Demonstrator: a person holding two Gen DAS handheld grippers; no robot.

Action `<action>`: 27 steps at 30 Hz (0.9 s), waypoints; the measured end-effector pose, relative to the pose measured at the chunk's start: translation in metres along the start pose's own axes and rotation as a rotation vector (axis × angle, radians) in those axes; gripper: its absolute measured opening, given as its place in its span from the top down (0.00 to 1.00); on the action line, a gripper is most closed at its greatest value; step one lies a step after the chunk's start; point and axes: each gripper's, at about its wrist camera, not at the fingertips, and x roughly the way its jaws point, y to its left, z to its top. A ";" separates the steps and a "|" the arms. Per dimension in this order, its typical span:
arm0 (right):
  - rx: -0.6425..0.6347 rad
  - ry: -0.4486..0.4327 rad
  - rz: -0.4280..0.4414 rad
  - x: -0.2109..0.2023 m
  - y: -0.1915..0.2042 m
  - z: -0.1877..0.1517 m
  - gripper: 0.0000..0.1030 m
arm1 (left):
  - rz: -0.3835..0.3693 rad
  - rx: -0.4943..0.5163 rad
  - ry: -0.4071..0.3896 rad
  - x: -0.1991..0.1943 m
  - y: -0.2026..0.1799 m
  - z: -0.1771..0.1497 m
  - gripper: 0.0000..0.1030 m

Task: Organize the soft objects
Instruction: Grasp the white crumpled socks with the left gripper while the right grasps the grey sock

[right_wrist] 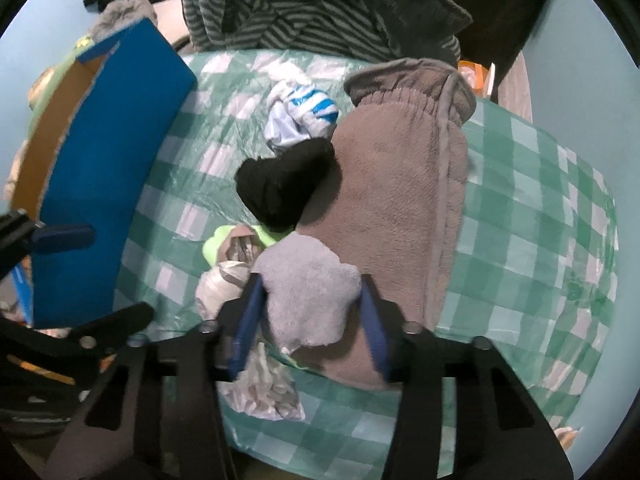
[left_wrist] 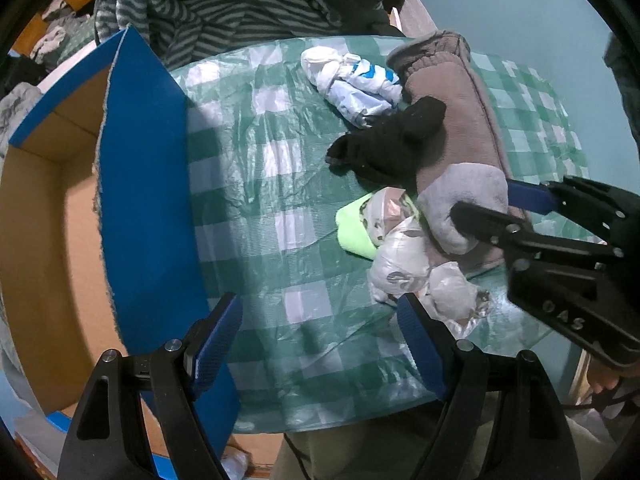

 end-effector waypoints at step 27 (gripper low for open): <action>0.121 -0.041 0.017 -0.051 -0.049 -0.051 0.68 | -0.097 -0.112 0.129 0.050 -0.064 0.006 0.22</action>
